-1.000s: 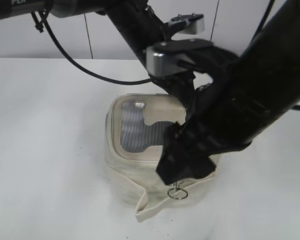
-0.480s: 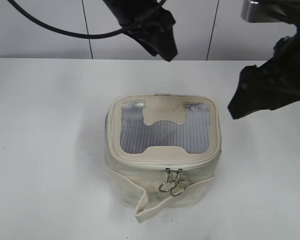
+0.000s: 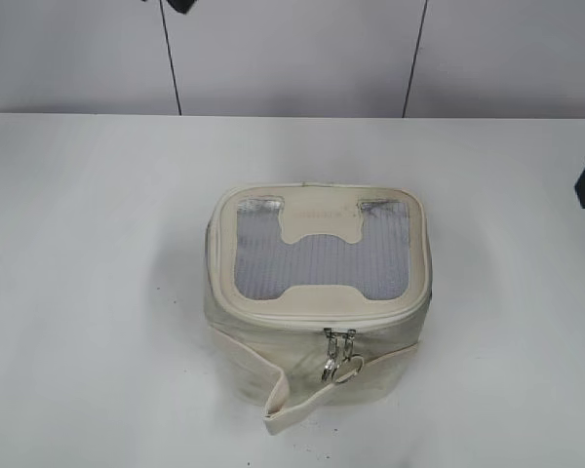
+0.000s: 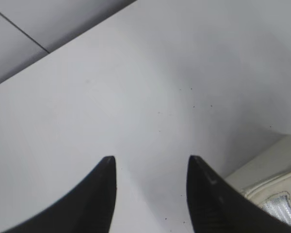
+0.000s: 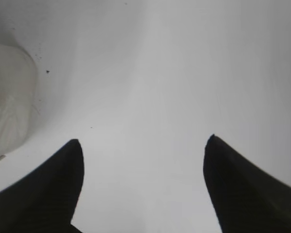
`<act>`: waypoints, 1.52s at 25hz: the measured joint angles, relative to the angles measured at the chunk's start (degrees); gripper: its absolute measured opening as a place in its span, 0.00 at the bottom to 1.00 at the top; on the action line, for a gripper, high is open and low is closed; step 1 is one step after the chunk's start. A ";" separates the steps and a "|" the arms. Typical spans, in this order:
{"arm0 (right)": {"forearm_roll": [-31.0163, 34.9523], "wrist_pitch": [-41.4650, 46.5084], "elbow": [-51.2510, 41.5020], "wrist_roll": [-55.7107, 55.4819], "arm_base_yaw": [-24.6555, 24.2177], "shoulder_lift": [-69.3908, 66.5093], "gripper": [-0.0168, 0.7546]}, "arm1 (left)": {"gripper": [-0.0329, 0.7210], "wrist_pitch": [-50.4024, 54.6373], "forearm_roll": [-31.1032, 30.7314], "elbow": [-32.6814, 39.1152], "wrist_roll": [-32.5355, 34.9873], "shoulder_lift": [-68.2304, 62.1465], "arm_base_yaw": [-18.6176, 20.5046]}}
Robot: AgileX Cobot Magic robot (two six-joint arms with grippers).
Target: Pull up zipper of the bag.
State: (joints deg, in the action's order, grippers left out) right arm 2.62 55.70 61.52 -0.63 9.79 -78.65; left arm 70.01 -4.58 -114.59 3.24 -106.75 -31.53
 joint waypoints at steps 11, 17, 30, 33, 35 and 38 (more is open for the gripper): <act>-3.62 6.64 0.00 -1.11 -0.81 9.31 0.79 | 0.53 0.05 -1.75 21.52 -5.06 25.11 2.42; -2.13 8.41 -3.17 -1.11 -0.81 19.55 0.79 | 0.53 0.11 -1.75 39.44 -7.39 44.55 2.42; 0.28 10.61 -22.25 0.22 -0.81 50.85 0.79 | 0.53 0.39 0.67 68.76 -7.33 89.62 2.42; 0.28 12.16 -25.78 0.26 -0.81 59.90 0.79 | 0.53 0.39 2.62 71.54 -6.42 97.86 2.42; 0.57 13.20 -26.97 0.99 -0.81 66.22 0.79 | 0.53 0.45 3.78 72.55 -6.12 102.63 2.42; 1.04 13.76 -27.99 2.41 -0.81 74.29 0.79 | 0.53 0.54 4.93 73.80 -5.94 106.93 2.42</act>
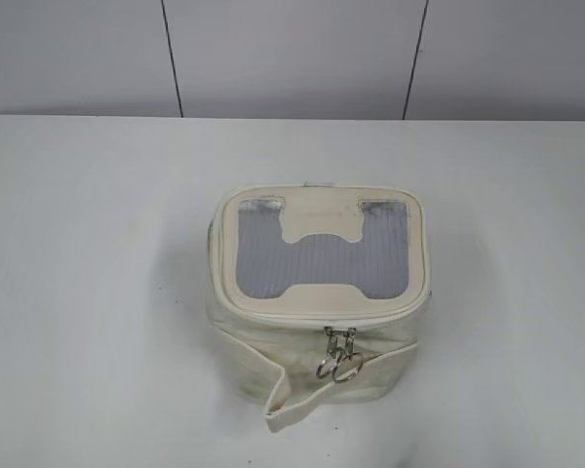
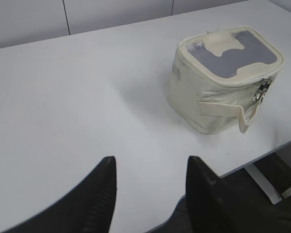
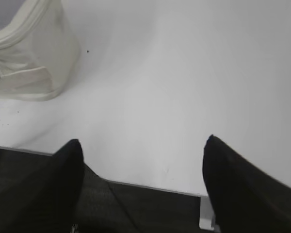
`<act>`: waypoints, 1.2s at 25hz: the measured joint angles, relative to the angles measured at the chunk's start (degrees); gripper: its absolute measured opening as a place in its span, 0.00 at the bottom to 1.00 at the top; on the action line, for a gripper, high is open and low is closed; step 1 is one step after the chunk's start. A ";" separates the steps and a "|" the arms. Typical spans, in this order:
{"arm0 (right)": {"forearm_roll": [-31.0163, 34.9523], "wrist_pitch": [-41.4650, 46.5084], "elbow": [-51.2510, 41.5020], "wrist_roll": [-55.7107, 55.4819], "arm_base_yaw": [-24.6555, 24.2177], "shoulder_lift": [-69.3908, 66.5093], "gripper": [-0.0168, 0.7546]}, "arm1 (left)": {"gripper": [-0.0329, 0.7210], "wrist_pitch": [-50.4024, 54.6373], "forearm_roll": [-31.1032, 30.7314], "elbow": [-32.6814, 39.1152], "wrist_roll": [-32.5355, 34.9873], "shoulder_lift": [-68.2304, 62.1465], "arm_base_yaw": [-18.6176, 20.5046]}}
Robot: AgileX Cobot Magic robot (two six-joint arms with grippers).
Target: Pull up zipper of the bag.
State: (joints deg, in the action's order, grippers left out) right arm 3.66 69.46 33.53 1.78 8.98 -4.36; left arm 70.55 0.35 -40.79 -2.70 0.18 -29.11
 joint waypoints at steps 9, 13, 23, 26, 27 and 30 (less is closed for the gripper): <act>0.53 -2.76 -2.95 1.67 0.00 4.75 0.78 | 0.53 -3.41 4.10 7.67 6.72 0.30 0.00; 0.53 -8.01 -4.74 1.75 0.05 4.78 0.78 | 0.53 -9.09 4.04 9.54 6.93 0.30 0.00; 0.51 -8.70 -4.85 1.96 0.05 4.78 0.78 | 0.53 -9.89 3.88 9.90 6.93 0.24 0.00; 0.51 -8.76 -4.91 1.96 0.05 4.78 0.78 | 0.53 -9.89 3.88 9.90 6.93 0.24 0.00; 0.51 -8.76 -4.91 2.03 0.05 4.78 0.78 | 0.53 -9.89 3.88 9.90 6.93 0.24 0.00; 0.51 -8.76 -4.91 2.03 0.05 4.78 0.78 | 0.53 -9.89 3.88 9.90 6.93 0.24 0.00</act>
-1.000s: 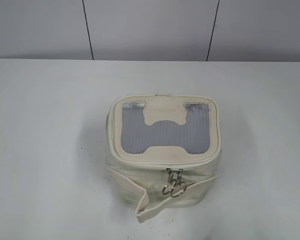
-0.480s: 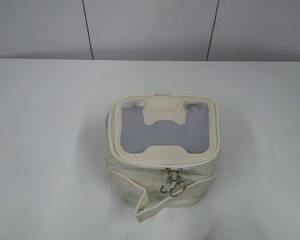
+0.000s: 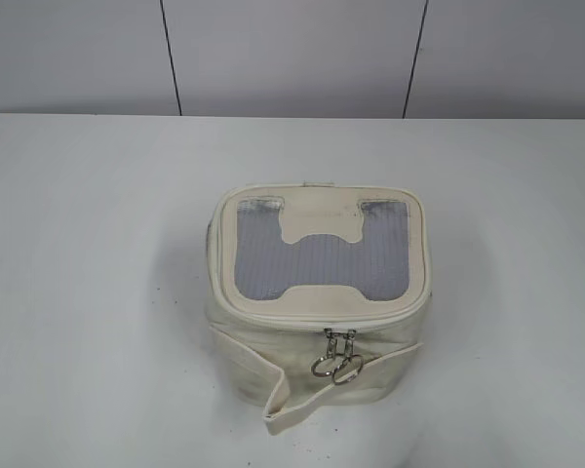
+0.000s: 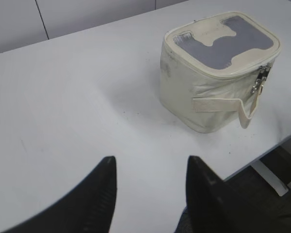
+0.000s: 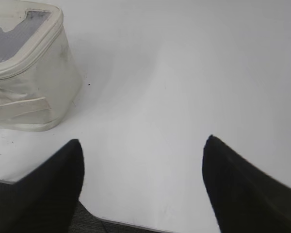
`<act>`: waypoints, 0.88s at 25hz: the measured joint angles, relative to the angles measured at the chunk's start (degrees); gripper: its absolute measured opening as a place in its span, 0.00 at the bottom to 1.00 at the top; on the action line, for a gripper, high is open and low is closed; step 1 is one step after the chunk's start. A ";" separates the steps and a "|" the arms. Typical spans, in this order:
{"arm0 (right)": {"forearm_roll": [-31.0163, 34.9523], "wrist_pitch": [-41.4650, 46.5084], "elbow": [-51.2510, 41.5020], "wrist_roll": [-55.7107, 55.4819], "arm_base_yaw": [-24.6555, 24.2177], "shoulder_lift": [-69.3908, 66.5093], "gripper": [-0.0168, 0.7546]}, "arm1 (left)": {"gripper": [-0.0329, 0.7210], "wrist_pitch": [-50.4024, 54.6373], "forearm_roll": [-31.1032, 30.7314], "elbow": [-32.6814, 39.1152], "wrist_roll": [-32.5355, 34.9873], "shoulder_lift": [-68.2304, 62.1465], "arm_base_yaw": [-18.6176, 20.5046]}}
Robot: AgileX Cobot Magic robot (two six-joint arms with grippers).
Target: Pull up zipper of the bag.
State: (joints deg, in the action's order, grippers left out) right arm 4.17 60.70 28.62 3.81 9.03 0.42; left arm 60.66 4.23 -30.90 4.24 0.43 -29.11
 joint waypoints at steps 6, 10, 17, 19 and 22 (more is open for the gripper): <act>0.00 -0.09 0.00 0.00 -0.27 0.00 0.78 | 0.53 0.00 0.00 0.00 0.00 0.00 0.51; 0.00 -0.09 0.00 0.05 -3.40 0.00 0.78 | 0.53 0.00 0.00 0.00 0.00 0.00 7.97; 0.00 -0.16 0.00 0.05 -5.00 0.00 0.78 | 0.52 -0.12 0.06 0.08 0.00 0.00 23.28; 0.00 -0.16 0.00 0.05 -5.05 0.00 0.78 | 0.52 -0.12 0.00 0.07 0.00 0.00 24.86; 0.00 -0.16 0.00 0.05 -5.05 0.00 0.78 | 0.52 -0.16 0.00 0.07 0.00 0.00 25.32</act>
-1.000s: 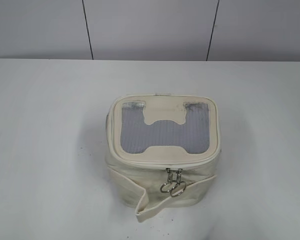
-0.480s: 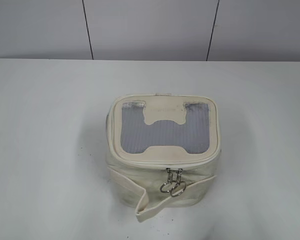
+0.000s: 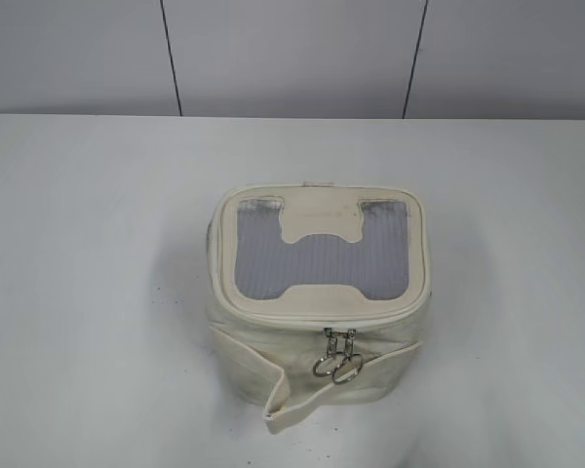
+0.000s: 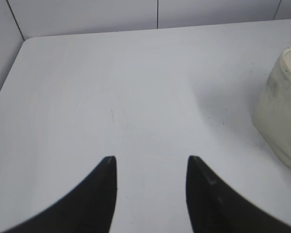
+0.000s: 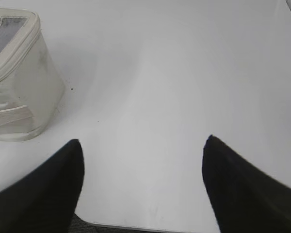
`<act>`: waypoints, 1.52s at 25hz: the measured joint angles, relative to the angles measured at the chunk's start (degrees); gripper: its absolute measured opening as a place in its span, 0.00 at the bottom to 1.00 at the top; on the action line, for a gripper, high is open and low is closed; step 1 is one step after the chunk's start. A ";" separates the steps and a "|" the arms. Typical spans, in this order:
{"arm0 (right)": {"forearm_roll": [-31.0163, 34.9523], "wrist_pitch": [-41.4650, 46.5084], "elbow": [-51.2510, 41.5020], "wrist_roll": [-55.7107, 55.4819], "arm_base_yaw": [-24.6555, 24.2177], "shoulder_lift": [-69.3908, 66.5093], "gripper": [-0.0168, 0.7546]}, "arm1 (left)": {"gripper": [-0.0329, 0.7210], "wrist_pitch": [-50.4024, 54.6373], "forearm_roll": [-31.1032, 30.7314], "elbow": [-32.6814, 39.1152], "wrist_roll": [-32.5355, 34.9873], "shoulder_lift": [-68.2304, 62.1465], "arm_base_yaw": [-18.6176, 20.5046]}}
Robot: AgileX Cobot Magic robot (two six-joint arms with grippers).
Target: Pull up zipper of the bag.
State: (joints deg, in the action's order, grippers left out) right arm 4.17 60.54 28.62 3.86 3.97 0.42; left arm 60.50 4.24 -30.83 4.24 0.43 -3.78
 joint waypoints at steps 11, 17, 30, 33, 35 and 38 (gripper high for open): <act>0.00 0.00 0.00 0.00 0.00 0.00 0.78 | 0.52 0.00 0.00 0.00 0.00 0.00 0.00; 0.00 0.00 0.00 0.07 0.00 0.00 0.78 | 0.52 0.00 0.00 0.00 0.00 0.00 0.00; 0.00 0.00 0.00 0.07 0.00 0.00 0.78 | 0.52 0.00 0.00 0.03 0.00 0.00 0.00; 0.00 0.00 0.00 0.07 0.00 0.00 0.78 | 0.52 0.00 0.00 0.03 0.00 0.00 0.59; 0.00 0.00 0.00 0.07 0.00 0.00 0.78 | 0.52 0.00 0.00 0.03 0.00 0.00 1.34; 0.00 0.00 0.00 0.07 0.00 0.00 0.78 | 0.52 0.00 0.00 0.03 0.00 0.00 1.88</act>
State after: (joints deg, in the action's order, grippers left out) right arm 4.17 60.54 28.62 3.94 3.97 0.42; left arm 60.50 4.24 -30.80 4.24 0.43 -1.91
